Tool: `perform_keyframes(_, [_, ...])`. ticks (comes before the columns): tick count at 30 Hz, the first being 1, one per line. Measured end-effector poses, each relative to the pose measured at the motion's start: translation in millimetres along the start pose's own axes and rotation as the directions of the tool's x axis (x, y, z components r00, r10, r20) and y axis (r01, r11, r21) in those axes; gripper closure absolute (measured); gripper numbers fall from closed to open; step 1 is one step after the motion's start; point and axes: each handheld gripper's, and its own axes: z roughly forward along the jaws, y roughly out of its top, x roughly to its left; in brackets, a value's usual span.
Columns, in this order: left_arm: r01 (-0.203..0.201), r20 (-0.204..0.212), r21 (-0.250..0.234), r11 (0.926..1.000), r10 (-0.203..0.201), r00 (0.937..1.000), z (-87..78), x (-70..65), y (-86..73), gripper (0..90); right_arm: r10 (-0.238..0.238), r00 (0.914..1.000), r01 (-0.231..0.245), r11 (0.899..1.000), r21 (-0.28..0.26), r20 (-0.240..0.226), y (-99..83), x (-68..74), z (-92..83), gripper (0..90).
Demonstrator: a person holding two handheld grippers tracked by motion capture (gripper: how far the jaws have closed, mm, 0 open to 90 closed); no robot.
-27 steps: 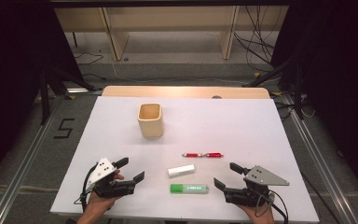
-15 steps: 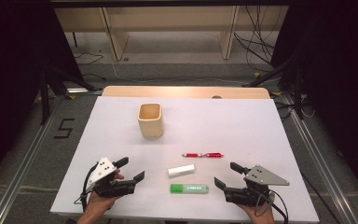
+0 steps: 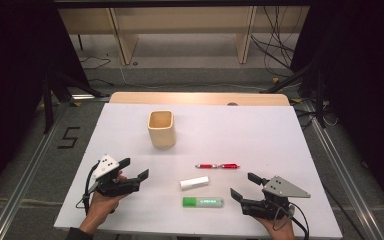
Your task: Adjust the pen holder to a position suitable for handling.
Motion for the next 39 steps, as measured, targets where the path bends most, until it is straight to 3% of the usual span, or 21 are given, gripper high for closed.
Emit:
perform_keyframes(3, [0.011, -0.057, 0.007, 0.9999, -0.011, 0.9983, 4.1, 5.5, 5.9, 16.9, 0.001, 1.0000, -0.001, 1.000, 0.001, 0.003, 0.2, -0.2, -0.2, 21.8])
perform_keyframes(7, [0.016, -0.083, 0.001, 0.9999, -0.016, 0.9964, 11.3, 12.5, 13.3, 18.4, -0.001, 1.0000, 0.001, 1.000, -0.002, 0.006, 0.6, 0.3, -1.0, 22.1])
perform_keyframes(12, [0.022, -0.097, 0.010, 0.9997, -0.021, 0.9951, 20.0, 22.4, 21.8, 27.5, -0.003, 1.0000, 0.004, 1.000, -0.001, 0.007, 0.4, -0.3, -0.9, 22.3])
perform_keyframes(16, [0.067, -0.097, 0.019, 0.9976, -0.065, 0.9931, 28.4, 37.1, 30.2, 42.5, -0.002, 1.0000, 0.002, 1.000, -0.003, 0.005, 0.5, 0.2, -1.0, 22.4])
perform_keyframes(22, [0.112, -0.146, 0.046, 0.9926, -0.104, 0.9837, 40.1, 52.1, 37.3, 65.5, -0.001, 1.0000, 0.001, 1.000, -0.002, 0.005, 0.6, 0.2, -1.3, 22.8])
perform_keyframes(29, [0.097, -0.181, 0.066, 0.9931, -0.084, 0.9800, 61.1, 62.0, 46.2, 88.1, -0.008, 1.0000, 0.008, 1.000, -0.001, 0.003, 0.6, 0.9, -0.4, 23.3])
perform_keyframes(39, [0.138, -0.231, 0.108, 0.9846, -0.110, 0.9668, 97.2, 80.2, 50.0, 89.5, -0.010, 0.9999, 0.010, 1.000, 0.008, 0.002, 0.3, 1.4, 0.1, 23.7])
